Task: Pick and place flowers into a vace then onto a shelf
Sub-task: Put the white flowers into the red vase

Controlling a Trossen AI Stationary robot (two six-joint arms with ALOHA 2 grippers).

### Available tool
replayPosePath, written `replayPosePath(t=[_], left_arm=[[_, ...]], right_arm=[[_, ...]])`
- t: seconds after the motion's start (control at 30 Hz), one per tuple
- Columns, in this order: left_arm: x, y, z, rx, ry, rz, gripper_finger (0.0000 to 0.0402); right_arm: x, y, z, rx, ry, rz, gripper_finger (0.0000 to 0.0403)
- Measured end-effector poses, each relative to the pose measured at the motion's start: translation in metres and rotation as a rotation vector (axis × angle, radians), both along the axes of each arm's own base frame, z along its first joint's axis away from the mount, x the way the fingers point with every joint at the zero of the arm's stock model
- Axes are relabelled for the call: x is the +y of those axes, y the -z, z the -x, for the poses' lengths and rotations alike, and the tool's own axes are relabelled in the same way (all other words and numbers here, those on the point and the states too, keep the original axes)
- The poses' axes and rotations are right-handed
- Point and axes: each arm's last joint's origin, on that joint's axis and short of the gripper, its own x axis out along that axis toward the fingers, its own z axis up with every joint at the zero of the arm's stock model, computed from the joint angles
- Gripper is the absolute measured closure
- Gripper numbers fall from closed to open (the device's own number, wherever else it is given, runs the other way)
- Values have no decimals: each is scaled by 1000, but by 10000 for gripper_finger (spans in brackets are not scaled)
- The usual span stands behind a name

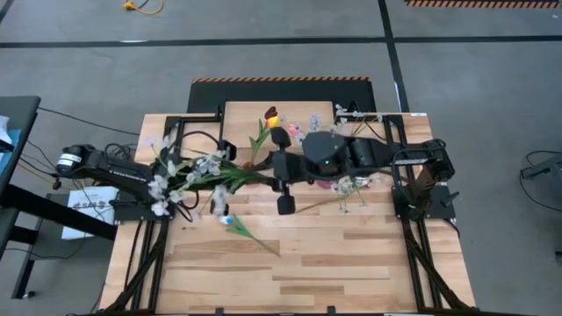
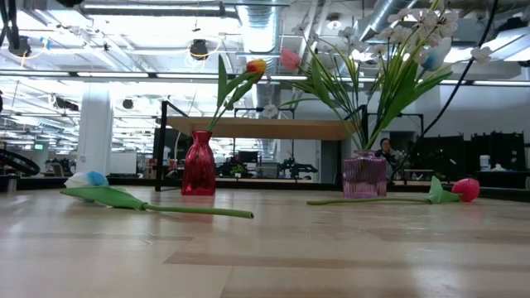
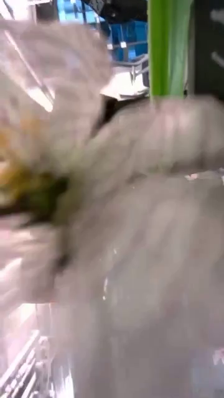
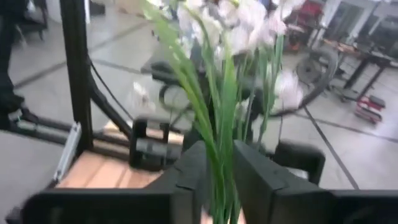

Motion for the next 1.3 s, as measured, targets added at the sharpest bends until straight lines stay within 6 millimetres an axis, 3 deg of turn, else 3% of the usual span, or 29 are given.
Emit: replayPosePath(t=[0.23, 0.37, 0.63, 0.87, 1.3], left_arm=[[4, -11, 24, 63, -113, 11, 401], [8, -14, 41, 131, -187, 26, 401], [14, 1, 50, 342, -322, 68, 401], [18, 26, 50, 522, -459, 150, 401], [20, 62, 58, 581, -511, 220, 401]], right_arm=[[-2, -1, 17, 101, 31, 9, 256], [-5, -16, 33, 53, 77, 6, 240], [-6, -54, 81, -67, 222, -34, 252], [7, -65, 114, -74, 292, -30, 268], [25, -62, 126, -36, 330, 21, 267]])
